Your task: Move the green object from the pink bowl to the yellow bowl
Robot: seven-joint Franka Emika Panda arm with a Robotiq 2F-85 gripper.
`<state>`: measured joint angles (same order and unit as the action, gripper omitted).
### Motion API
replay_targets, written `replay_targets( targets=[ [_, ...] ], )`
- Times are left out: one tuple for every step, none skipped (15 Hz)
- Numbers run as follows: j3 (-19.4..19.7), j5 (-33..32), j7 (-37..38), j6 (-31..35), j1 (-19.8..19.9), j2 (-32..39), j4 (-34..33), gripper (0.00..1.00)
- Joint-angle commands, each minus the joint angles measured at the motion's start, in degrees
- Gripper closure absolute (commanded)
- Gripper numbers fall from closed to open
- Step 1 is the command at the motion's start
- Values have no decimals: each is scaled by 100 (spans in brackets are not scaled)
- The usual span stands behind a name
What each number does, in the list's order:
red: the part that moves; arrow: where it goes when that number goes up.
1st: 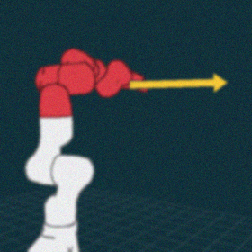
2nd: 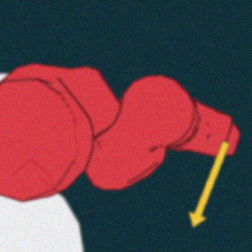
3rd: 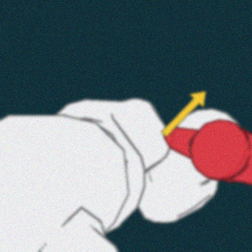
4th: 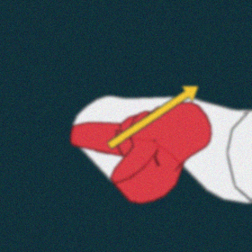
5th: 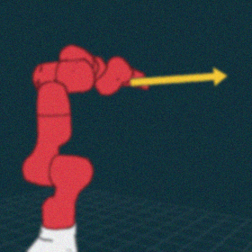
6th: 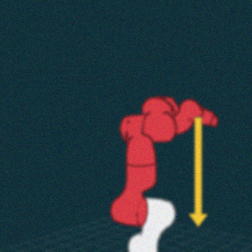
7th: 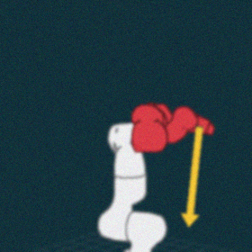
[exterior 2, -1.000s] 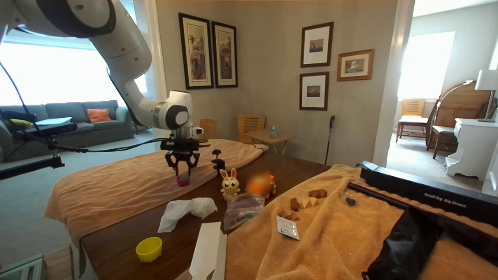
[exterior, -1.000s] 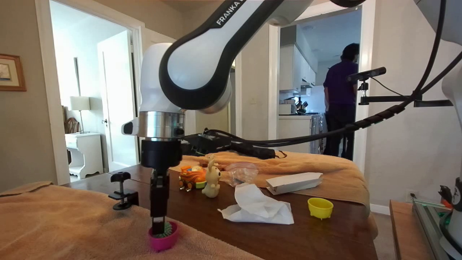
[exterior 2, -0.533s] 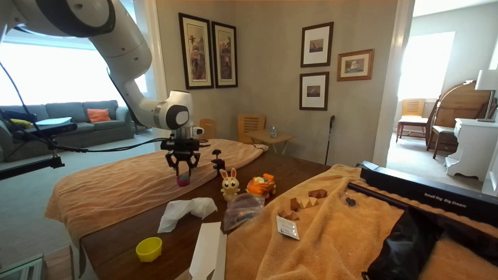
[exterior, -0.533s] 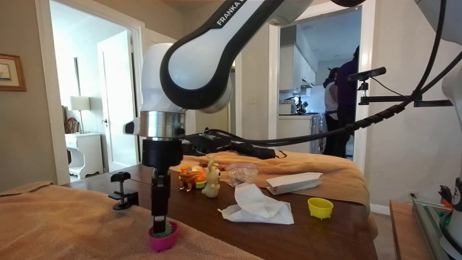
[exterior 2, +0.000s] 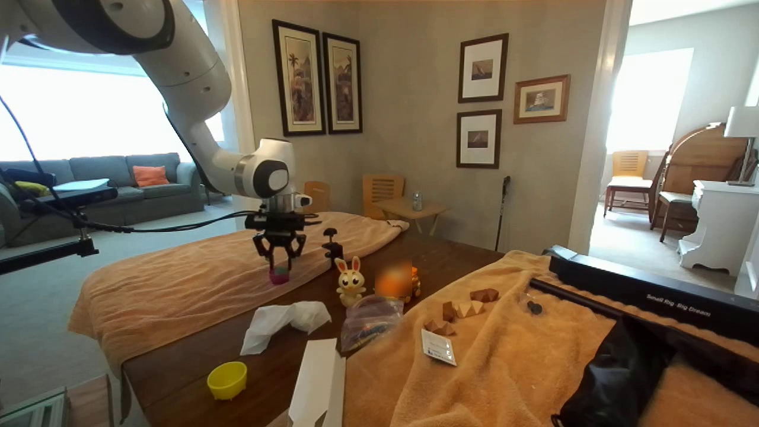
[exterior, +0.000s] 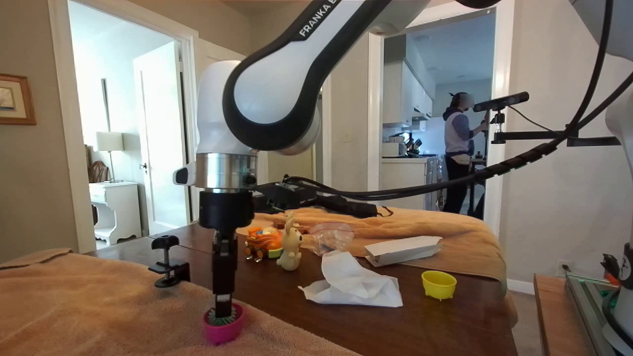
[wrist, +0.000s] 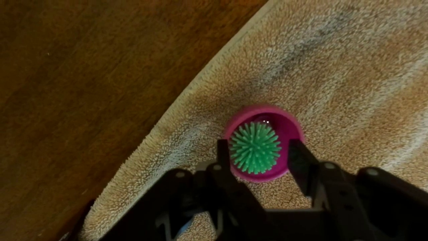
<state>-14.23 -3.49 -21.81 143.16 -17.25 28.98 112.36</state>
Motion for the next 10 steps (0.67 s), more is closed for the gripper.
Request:
replay_targets(
  targets=[
    [-10,-245,269,-98,0,-168,142,53],
    [-11,-246,269,-99,-1,-168,140,60],
    [-10,-247,270,-101,-1,-169,138,64],
    [-11,-247,267,-103,-1,-171,138,80],
    [-9,-247,268,-105,1,-172,138,86],
    [-6,-251,273,-109,-3,-167,129,93],
    [-5,-253,272,-113,-3,-167,127,99],
    [-5,-253,272,-115,-2,-170,130,100],
    [-2,-256,275,-116,-4,-168,128,100],
    [0,-258,275,-114,-5,-166,127,100]
  ],
)
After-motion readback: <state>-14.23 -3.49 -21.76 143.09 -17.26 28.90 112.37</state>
